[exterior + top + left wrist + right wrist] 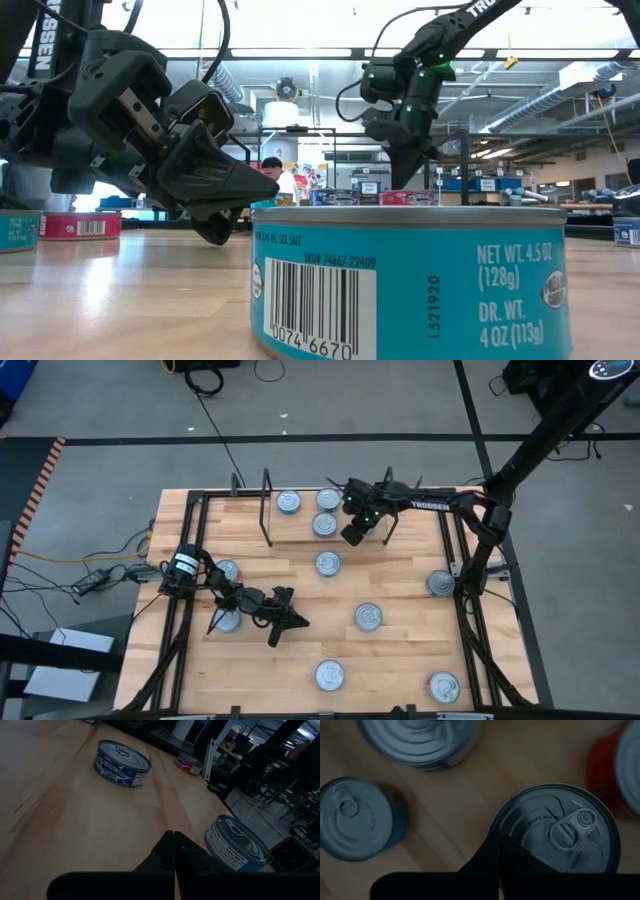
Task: Stack canned seafood by type on shelf
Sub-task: Put the center red tuna can on the shelf aligned with the red tuna can
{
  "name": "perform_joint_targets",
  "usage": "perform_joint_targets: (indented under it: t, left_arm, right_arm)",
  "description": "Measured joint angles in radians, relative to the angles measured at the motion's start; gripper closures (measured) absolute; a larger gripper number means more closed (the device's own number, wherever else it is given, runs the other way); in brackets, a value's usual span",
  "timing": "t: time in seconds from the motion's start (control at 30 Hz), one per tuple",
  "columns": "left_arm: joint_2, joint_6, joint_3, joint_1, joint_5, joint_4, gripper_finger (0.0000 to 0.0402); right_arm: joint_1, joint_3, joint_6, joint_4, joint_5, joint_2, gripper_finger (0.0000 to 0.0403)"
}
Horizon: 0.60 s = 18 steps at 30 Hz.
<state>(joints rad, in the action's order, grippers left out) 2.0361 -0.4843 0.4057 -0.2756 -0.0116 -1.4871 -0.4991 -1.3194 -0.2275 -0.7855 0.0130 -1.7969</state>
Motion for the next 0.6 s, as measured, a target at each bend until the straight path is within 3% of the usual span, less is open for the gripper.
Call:
perform_joint_targets:
  t: [0.37,0.6]
  left_arm:
    - [0.0,-0.002,0.0,0.0,0.0,-0.002,0.0401]
    - [-0.024,0.034,-0.027,0.007,0.017,-0.01,0.0401]
  right_arm:
    - [-0.021,-0.005,-0.017,-0.02,0.011,0.001,0.0398]
    - [0.005,-0.095,-0.015,-0.055,0.012,0.032,0.0388]
